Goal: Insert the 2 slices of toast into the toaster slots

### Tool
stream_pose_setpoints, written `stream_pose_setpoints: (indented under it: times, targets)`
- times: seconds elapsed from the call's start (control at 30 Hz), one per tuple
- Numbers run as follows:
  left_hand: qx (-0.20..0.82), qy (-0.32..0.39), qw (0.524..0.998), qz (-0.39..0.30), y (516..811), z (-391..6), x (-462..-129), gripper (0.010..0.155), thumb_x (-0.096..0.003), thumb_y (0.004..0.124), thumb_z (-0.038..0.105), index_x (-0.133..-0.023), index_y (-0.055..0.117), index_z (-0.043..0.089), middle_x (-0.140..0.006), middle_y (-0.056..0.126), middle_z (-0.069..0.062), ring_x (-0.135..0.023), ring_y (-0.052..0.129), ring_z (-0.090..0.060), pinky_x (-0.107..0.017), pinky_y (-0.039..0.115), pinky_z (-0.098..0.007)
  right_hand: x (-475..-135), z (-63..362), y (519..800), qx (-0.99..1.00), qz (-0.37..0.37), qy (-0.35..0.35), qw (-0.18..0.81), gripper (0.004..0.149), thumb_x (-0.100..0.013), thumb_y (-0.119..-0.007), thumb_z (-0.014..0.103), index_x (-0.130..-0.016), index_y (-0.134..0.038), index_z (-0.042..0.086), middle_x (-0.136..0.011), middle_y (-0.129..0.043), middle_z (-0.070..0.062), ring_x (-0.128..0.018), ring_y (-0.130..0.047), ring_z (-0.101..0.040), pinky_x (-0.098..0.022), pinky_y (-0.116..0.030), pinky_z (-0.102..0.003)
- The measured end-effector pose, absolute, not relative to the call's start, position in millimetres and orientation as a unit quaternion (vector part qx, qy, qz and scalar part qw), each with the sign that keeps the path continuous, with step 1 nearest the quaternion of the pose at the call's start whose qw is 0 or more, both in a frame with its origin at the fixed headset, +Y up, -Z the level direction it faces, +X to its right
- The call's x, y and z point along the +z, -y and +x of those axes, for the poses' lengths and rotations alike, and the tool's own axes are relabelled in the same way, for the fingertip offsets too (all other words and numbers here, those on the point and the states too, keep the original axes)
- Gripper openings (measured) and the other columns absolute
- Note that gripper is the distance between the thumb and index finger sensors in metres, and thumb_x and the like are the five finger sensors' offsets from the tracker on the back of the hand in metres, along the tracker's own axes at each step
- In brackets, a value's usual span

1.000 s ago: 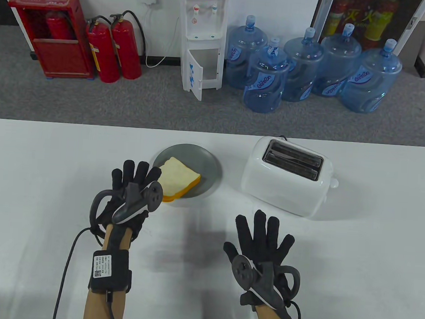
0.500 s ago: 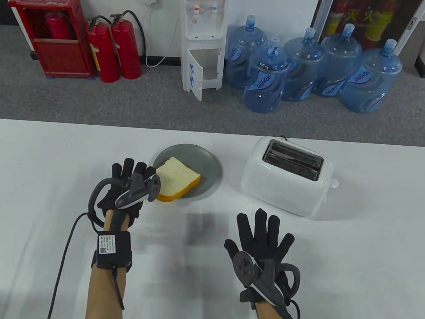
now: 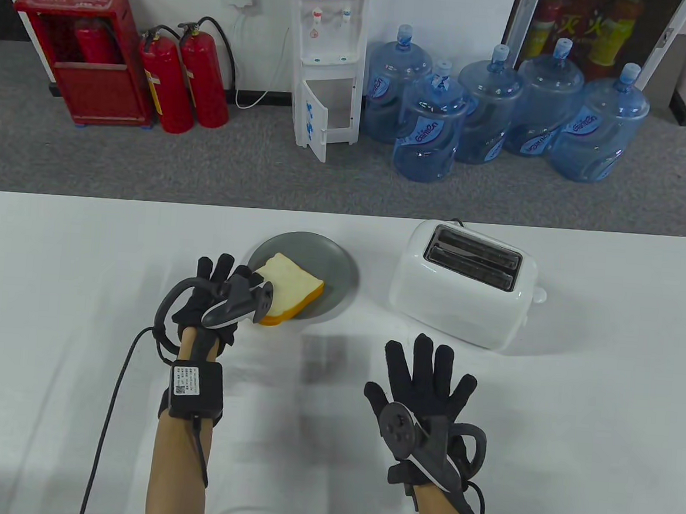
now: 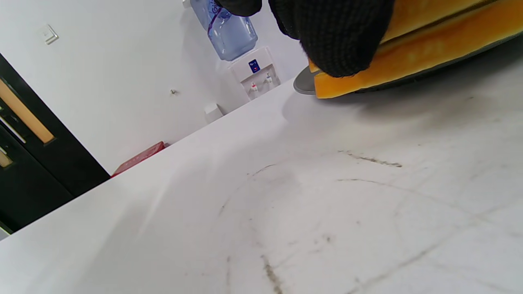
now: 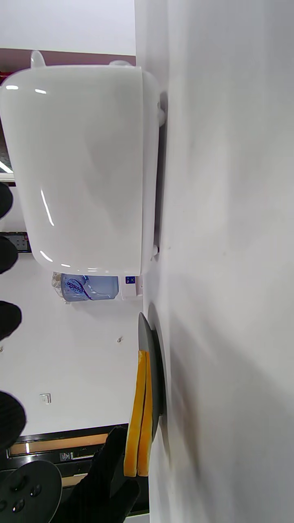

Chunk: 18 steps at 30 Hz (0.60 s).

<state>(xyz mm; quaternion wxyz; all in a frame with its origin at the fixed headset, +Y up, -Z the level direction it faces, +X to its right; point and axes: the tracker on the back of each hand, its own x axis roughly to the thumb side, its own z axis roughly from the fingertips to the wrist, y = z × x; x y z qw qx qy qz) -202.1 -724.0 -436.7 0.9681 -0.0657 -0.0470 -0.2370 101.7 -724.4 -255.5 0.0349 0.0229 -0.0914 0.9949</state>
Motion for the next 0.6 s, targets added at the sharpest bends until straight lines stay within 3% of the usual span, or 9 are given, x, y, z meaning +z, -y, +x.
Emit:
stream_pose_setpoints:
  times: [0.6]
  targets:
    - [-0.21,0.05,0.975,-0.044,723.5,-205.6,-440.7,0.055,-0.0532,0.071,0.038,-0.102,0.054,0.056,-0.114,0.063,0.028,-0.118,0.046,-0.011,-0.086,0.04,-0.045,-255.5,101.6,724.0,0.995,0.025,0.088,0.033,0.073,-0.07,-0.045,0.068,-0.129,-0.025,0.031,-0.135,-0.016,-0.017,-0.12,-0.022,-0.049,-0.072,-0.026,-0.079]
